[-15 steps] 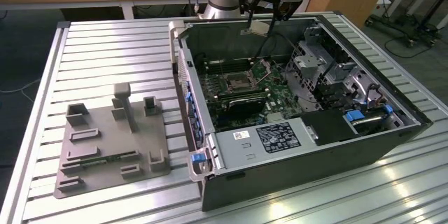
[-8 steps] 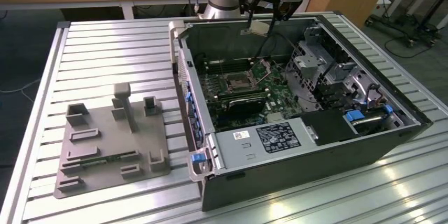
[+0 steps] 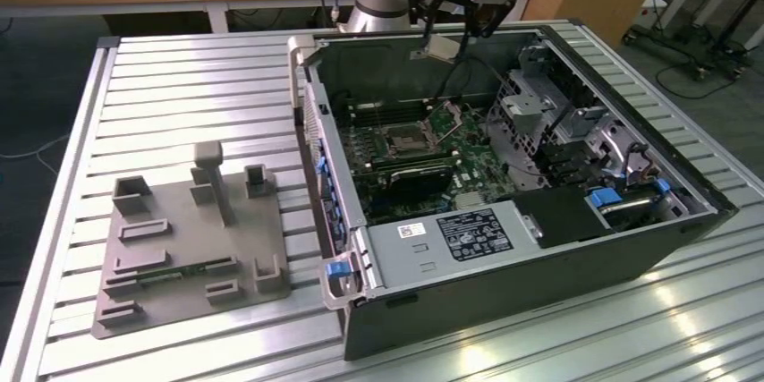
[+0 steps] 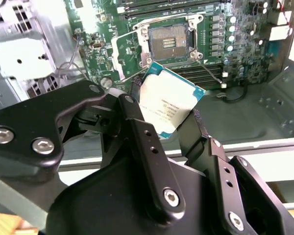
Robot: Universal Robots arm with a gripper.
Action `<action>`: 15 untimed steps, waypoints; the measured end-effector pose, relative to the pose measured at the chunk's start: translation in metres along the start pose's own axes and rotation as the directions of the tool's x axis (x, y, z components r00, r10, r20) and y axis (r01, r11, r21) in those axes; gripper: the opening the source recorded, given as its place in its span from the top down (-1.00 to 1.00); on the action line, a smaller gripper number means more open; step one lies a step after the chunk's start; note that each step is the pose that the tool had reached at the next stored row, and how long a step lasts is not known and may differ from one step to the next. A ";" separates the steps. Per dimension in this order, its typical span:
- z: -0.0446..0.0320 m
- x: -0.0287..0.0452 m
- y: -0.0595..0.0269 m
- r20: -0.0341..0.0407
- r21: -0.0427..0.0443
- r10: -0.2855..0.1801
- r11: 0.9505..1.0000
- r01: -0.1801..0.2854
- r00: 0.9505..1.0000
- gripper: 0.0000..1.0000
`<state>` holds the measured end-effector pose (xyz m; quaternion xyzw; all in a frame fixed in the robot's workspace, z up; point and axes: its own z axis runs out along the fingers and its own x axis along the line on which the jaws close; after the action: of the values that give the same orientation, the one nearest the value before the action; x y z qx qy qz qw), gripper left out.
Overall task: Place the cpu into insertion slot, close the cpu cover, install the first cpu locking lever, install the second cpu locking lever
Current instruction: 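Place the cpu into insertion slot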
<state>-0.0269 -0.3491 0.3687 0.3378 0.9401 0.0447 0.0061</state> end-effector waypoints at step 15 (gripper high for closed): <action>0.0017 0.0125 -0.0103 0.007 -0.002 0.078 0.997 -0.078 0.997 -0.08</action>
<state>-0.0431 -0.3489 0.3664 0.3745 0.9261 0.0444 0.0079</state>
